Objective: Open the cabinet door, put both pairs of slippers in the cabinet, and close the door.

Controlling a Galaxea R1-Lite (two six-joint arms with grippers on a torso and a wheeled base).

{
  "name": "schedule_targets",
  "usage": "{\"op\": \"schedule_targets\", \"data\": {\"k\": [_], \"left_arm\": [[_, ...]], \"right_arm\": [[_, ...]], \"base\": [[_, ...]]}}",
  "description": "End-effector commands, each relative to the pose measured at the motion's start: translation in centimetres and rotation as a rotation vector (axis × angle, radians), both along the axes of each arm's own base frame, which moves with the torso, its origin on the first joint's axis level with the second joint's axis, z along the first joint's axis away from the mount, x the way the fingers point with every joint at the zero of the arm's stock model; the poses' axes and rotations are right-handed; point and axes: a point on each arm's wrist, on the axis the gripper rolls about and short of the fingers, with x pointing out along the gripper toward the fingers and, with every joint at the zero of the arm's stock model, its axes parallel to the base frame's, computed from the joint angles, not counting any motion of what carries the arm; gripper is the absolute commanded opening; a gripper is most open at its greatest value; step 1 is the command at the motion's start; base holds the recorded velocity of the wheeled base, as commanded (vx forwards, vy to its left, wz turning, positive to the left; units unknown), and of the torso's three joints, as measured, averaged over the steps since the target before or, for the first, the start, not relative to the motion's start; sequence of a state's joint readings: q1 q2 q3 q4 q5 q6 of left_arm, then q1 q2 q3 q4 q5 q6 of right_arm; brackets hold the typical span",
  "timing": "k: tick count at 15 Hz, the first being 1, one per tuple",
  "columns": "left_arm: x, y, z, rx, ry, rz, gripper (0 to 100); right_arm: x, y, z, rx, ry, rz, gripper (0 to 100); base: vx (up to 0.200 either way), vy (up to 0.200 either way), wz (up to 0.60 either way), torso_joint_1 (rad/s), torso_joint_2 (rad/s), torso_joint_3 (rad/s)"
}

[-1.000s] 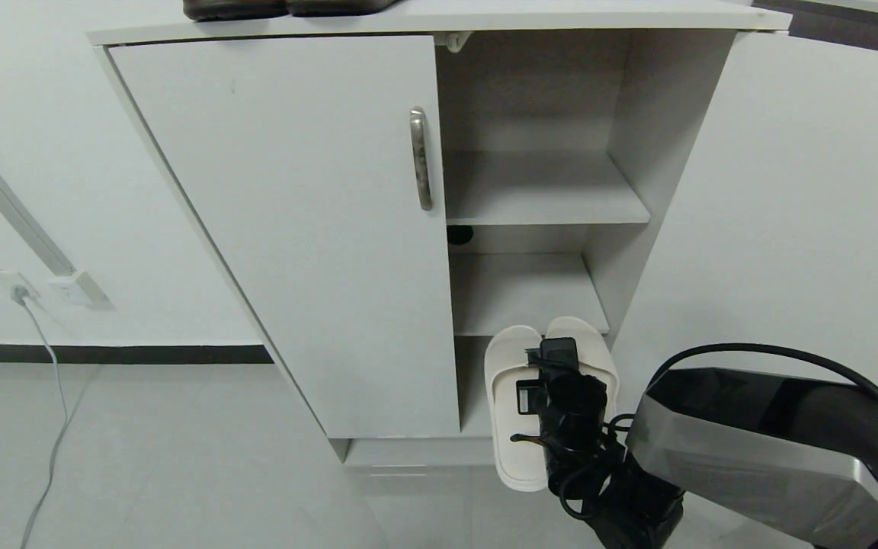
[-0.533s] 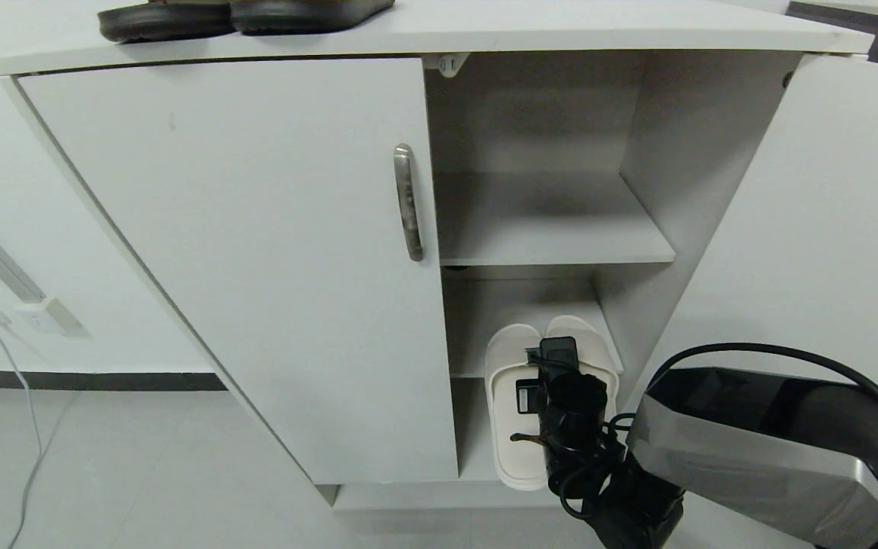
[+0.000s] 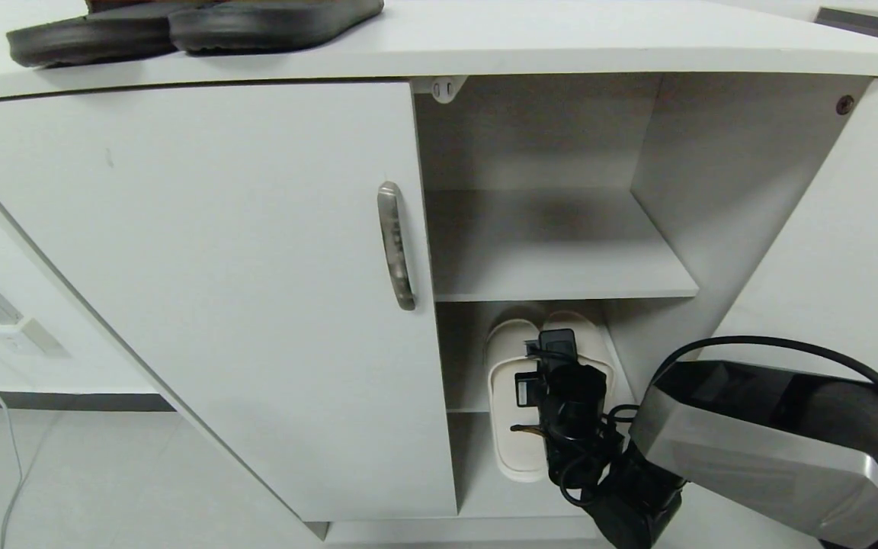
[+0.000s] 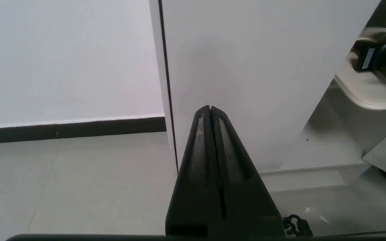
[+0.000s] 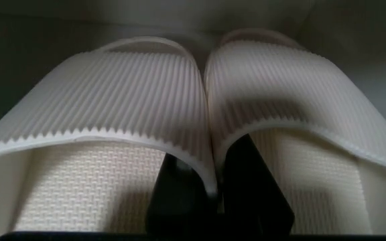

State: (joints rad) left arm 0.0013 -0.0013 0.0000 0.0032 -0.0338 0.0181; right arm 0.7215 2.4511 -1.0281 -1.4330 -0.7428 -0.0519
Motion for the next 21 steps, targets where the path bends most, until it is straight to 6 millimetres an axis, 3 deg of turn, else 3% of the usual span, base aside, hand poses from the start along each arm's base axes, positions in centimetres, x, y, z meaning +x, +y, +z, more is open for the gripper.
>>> {"op": "schedule_targets", "data": {"k": [1, 7, 10, 15, 21], "left_arm": [[0.0, 0.0, 0.0, 0.0, 0.0, 0.002, 0], [0.0, 0.0, 0.0, -0.003, 0.0, 0.002, 0], [0.0, 0.0, 0.0, -0.003, 0.0, 0.002, 0], [0.0, 0.0, 0.0, -0.003, 0.0, 0.002, 0], [0.0, 0.0, 0.0, -0.009, 0.0, 0.008, 0]], "right_arm": [[1.0, 0.4, 0.8, 0.005, -0.004, 0.004, 0], [6.9, 0.8, 2.0, 0.01, -0.008, -0.042, 0], [8.7, 0.5, 2.2, 0.011, -0.006, -0.069, 0], [9.6, 0.3, 1.0, 0.004, 0.009, -0.08, 0], [9.6, 0.3, 0.8, 0.006, 0.011, -0.066, 0]], "base": [[0.0, 0.0, 0.0, 0.0, 0.0, 0.0], [0.0, 0.0, 0.0, 0.0, 0.0, 0.0], [0.0, 0.0, 0.0, 0.0, 0.0, 0.0], [0.0, 0.0, 0.0, 0.0, 0.0, 0.0], [0.0, 0.0, 0.0, 0.0, 0.0, 0.0]]}}
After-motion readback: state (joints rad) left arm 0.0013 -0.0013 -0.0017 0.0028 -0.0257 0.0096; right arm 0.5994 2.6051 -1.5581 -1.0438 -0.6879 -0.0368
